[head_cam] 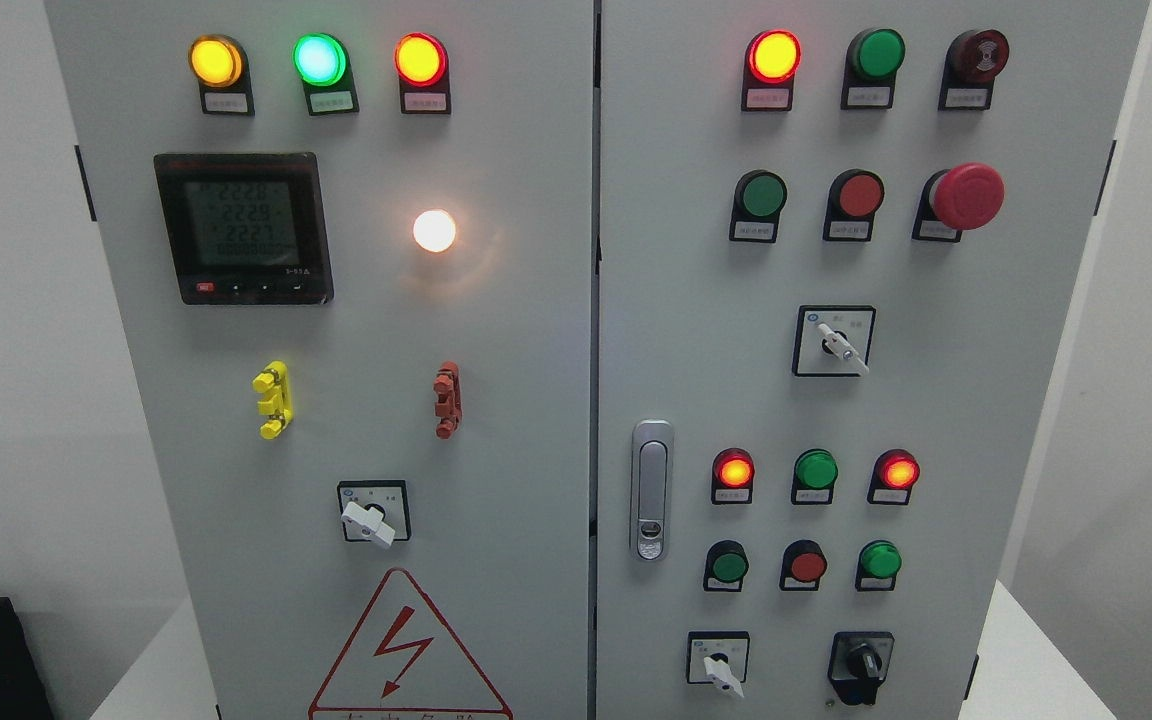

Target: Trip black knob to open circuit

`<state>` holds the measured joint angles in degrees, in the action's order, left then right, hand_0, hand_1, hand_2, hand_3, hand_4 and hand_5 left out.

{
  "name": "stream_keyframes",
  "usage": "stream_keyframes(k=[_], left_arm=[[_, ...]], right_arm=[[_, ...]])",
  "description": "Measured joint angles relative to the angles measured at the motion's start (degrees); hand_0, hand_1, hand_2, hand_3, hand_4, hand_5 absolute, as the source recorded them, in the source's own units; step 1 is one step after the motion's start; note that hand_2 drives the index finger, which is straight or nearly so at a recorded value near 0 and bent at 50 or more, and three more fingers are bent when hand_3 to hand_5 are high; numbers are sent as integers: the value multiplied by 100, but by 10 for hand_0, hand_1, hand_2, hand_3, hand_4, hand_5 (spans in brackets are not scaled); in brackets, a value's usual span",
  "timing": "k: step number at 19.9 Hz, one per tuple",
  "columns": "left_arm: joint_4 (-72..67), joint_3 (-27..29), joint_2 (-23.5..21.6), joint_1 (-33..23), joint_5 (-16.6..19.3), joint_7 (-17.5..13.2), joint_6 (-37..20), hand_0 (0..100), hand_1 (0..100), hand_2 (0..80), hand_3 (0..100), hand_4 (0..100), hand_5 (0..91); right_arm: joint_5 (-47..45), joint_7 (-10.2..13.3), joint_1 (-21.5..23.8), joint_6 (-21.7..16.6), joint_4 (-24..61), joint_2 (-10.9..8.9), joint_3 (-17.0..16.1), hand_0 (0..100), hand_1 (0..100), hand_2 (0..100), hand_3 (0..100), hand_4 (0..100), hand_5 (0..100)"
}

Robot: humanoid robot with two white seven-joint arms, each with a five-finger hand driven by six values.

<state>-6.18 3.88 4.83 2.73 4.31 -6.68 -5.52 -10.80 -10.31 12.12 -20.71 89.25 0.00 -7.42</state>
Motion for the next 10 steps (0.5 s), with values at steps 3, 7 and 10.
stream_keyframes(k=[3, 7, 10], left_arm=[[0, 0, 0, 0, 0, 0, 1, 120, 389, 0, 0, 0, 0], [0, 0, 0, 0, 0, 0, 1, 120, 389, 0, 0, 0, 0], [0, 0, 0, 0, 0, 0, 1, 120, 389, 0, 0, 0, 0]], right_arm=[[-5, 1, 3, 147, 276, 0, -4, 0, 36, 0, 829, 789, 702], [-7, 1, -18, 314, 557, 0, 0, 0, 32, 0, 891, 864, 815], [-9, 8, -71, 489, 712, 0, 4, 0, 26, 0, 962, 913, 884]])
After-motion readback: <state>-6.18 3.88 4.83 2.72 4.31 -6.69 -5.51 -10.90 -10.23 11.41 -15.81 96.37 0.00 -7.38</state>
